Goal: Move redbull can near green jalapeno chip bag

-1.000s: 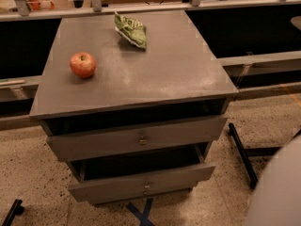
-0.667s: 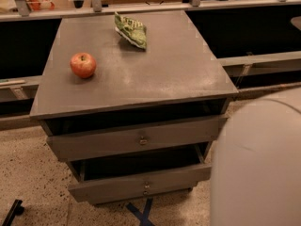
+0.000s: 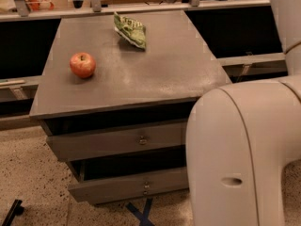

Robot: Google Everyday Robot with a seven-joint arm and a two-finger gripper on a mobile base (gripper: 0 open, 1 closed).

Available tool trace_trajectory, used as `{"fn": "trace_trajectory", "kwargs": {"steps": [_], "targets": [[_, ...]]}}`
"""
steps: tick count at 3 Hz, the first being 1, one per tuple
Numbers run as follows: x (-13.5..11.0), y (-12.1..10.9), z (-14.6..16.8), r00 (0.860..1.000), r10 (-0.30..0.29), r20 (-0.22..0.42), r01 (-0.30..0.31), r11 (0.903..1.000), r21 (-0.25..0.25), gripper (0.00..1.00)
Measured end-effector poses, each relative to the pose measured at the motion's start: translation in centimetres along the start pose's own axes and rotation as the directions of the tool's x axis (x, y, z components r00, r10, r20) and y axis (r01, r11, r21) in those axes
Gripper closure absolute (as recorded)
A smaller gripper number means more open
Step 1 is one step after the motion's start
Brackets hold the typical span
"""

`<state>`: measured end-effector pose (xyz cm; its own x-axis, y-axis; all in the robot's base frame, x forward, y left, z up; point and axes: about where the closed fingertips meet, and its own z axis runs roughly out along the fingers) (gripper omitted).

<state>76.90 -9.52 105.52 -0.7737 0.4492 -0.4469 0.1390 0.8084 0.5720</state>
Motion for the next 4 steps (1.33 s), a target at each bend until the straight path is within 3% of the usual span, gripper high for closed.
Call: {"fn": "trace_trajectory", "kwargs": {"steps": [1,2,3,4], "targets": [[3.2,-2.9,4.5,0.983,0.0,-0.182,-0.007,0.9993,-0.038,1.0],[3.9,-2.8,6.5,0.974,-0.016,-0.227,-0.008,0.9942,-0.107,1.0],[3.1,-2.2,7.9,0.981,0.008,-0.195,-0.028,0.9943,-0.103,1.0],[0.6,-2.5,9.1,0.99,0.09,-0.106,-0.101,0.9892,-0.106,1.0]]}}
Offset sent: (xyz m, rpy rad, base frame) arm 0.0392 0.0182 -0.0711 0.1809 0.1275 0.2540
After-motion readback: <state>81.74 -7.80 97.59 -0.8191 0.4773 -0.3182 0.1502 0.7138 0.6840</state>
